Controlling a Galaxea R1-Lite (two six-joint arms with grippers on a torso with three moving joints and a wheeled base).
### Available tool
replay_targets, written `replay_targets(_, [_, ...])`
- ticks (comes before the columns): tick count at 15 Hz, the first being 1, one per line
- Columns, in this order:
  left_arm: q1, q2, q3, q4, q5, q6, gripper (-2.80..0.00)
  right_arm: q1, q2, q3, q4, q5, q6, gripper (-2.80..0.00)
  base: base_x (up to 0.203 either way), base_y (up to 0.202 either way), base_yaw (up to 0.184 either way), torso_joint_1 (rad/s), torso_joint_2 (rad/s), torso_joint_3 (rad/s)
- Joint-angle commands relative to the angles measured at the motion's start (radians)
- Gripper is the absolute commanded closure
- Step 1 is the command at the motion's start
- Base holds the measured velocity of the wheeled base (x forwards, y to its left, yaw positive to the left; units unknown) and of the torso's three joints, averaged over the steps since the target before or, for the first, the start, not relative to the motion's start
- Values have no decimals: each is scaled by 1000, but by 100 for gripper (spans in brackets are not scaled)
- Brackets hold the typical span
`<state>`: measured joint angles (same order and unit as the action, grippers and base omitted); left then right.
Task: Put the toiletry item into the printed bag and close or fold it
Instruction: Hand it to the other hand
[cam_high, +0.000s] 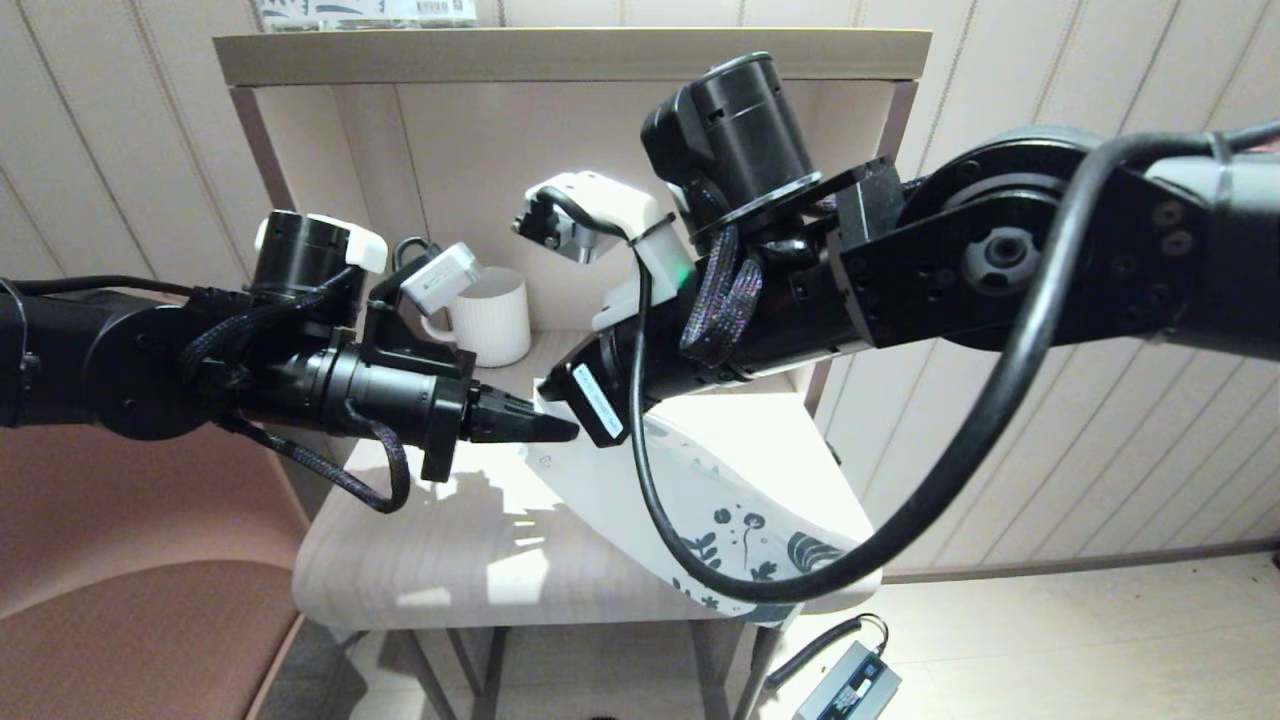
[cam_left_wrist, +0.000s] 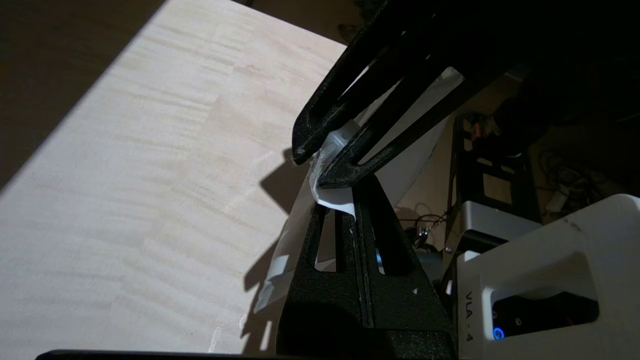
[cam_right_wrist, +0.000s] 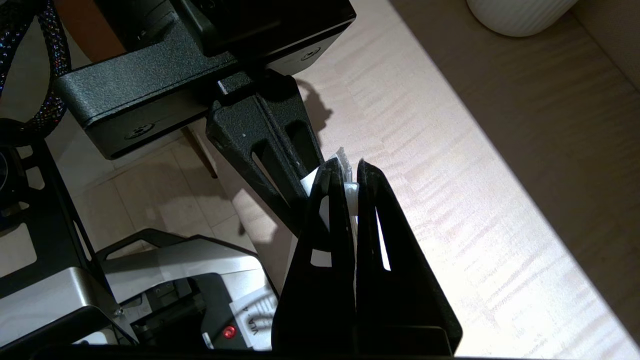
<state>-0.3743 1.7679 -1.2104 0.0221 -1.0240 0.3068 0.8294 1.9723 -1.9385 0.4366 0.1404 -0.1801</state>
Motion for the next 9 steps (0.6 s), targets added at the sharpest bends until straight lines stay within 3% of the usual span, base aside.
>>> replay_targets(1, [0,-2,0,1,-25,2,0,1,0,-2,2,1,-1,0,0,0,0,0,0,0])
replay_targets(9, [1,31,-13,-2,-36,5,0,1,13,-4,7,4,-2,0,0,0,0,0,0,0])
